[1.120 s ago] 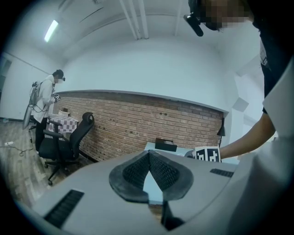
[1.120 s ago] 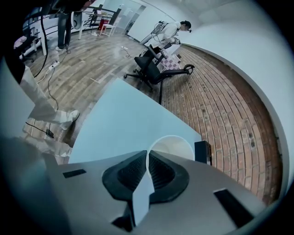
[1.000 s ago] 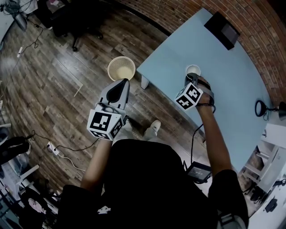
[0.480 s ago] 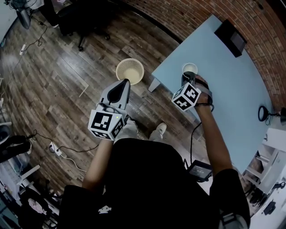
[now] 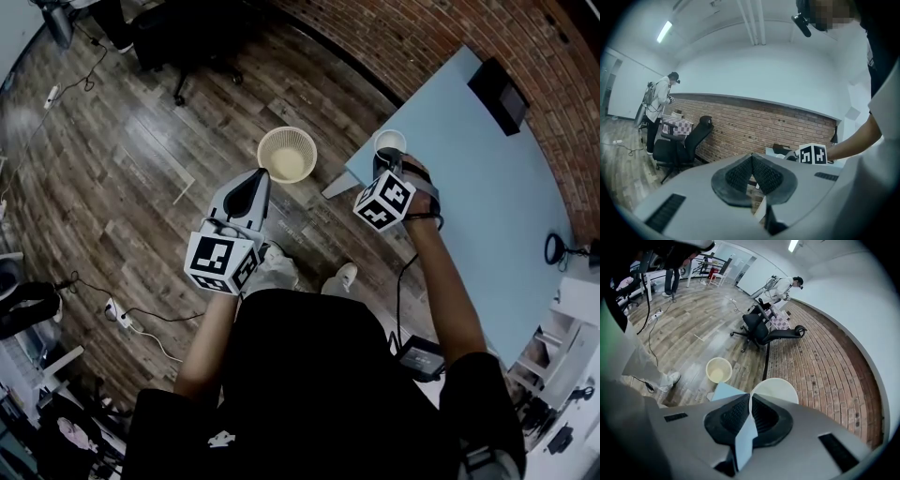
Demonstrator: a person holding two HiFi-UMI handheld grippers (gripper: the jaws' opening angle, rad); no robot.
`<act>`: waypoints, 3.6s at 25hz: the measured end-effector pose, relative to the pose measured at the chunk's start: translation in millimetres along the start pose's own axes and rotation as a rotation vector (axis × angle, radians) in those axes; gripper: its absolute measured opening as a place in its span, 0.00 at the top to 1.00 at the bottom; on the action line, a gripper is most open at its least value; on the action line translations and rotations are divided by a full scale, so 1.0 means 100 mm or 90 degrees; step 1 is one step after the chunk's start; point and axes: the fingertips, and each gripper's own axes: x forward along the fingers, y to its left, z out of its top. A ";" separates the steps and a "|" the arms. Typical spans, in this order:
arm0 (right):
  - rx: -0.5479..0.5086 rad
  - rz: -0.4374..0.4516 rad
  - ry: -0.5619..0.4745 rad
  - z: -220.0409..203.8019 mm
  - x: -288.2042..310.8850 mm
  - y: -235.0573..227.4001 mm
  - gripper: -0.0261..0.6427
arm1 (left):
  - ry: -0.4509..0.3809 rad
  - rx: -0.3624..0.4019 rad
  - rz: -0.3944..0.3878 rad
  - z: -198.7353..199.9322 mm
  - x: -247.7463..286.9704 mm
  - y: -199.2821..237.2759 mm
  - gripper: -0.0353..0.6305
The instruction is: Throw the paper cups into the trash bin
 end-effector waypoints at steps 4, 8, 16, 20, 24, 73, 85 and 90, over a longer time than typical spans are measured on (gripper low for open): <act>-0.011 -0.007 -0.004 0.22 0.03 -0.01 0.94 | 0.004 -0.006 -0.006 -0.02 -0.02 0.14 0.94; -0.020 -0.008 -0.006 0.46 0.09 0.02 0.94 | 0.002 -0.017 -0.003 -0.02 -0.06 0.32 0.94; -0.039 -0.002 -0.029 0.95 0.21 0.09 0.94 | 0.021 -0.027 0.011 -0.14 -0.18 0.64 0.94; -0.050 0.005 -0.049 1.21 0.25 0.16 0.94 | 0.026 -0.037 0.031 -0.18 -0.26 0.80 0.94; -0.050 0.012 -0.070 1.44 0.29 0.20 0.94 | 0.032 -0.044 0.041 -0.24 -0.29 0.86 0.94; -0.078 0.257 -0.089 2.03 2.98 1.45 0.94 | 0.215 -0.171 0.161 -1.96 0.99 1.78 0.94; -0.091 0.300 -0.052 1.93 3.44 1.79 0.94 | 0.226 -0.204 0.188 -2.37 0.98 1.91 0.94; -0.081 0.326 -0.028 1.88 3.68 1.97 0.94 | 0.232 -0.214 0.196 -2.52 1.08 2.03 0.94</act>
